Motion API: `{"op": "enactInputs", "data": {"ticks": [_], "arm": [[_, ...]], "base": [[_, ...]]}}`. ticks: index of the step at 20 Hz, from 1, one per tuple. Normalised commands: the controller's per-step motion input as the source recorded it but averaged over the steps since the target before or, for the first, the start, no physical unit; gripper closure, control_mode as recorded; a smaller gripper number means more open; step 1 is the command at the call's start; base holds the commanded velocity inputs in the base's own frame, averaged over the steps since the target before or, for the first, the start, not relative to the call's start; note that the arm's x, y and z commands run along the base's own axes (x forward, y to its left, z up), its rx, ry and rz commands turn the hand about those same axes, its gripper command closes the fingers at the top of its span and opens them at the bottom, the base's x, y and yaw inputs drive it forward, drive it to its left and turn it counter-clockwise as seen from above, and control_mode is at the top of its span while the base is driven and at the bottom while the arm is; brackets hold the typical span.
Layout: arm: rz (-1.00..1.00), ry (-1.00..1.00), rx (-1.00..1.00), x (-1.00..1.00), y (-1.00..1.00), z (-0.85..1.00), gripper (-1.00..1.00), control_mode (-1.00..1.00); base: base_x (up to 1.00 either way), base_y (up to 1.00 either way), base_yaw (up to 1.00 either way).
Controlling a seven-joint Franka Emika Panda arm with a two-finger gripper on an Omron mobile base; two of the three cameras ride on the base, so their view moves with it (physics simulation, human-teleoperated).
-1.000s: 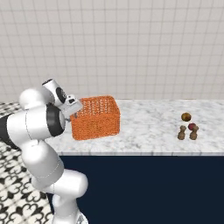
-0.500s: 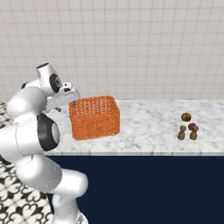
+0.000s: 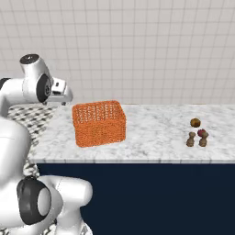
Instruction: Open the cabinet, pick up the bread from the cabinet and place it in the basket. Then move the basket to the dining counter.
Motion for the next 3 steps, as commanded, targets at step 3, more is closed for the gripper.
{"op": "enactInputs", "data": {"ticks": [3], "arm": [[-0.1, -0.03, 0.06, -0.67, 0.01, 0.75, -1.0, -1.0]], "base": [[0.0, 0.0, 0.0]]}}
